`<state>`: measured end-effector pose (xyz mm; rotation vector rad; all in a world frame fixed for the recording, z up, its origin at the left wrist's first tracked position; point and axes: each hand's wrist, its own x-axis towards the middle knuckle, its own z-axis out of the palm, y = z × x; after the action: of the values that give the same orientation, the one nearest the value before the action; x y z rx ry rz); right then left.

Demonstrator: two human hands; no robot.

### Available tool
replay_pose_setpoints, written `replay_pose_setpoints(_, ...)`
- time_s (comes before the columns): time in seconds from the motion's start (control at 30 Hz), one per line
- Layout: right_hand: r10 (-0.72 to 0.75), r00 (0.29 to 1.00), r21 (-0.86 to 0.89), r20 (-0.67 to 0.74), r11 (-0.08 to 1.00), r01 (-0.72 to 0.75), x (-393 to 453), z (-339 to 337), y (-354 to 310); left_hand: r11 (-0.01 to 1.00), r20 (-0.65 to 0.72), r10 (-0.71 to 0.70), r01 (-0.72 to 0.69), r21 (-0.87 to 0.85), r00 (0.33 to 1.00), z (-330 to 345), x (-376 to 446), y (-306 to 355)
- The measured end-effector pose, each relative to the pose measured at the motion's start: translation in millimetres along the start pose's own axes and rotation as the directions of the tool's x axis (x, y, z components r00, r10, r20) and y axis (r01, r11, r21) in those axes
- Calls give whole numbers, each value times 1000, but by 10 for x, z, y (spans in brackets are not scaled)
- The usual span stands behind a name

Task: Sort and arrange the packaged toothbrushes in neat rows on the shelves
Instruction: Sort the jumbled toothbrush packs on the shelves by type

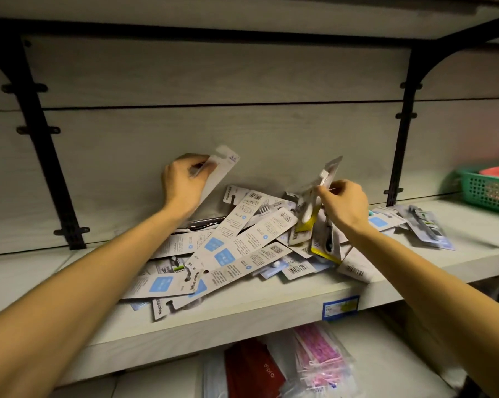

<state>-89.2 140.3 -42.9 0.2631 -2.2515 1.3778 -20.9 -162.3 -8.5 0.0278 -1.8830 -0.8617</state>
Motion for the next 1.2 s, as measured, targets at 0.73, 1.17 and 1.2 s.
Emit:
replay_pose_setpoints(0.73, -214, 973, 422, 86, 893, 159, -133, 413, -600, 421, 538, -425, 685, -594, 728, -548, 1, 762)
replay_pose_setpoints(1.17, -255, 945, 544, 207, 832, 105, -1156, 781, -1241, 589, 377, -494, 621, -518, 783, -1813, -599, 611)
replay_pose_setpoints(1.2, -237, 951, 558, 198, 825, 90, -1293, 802, -1332, 610, 337, -495, 596, -522, 801, -1966, -658, 628)
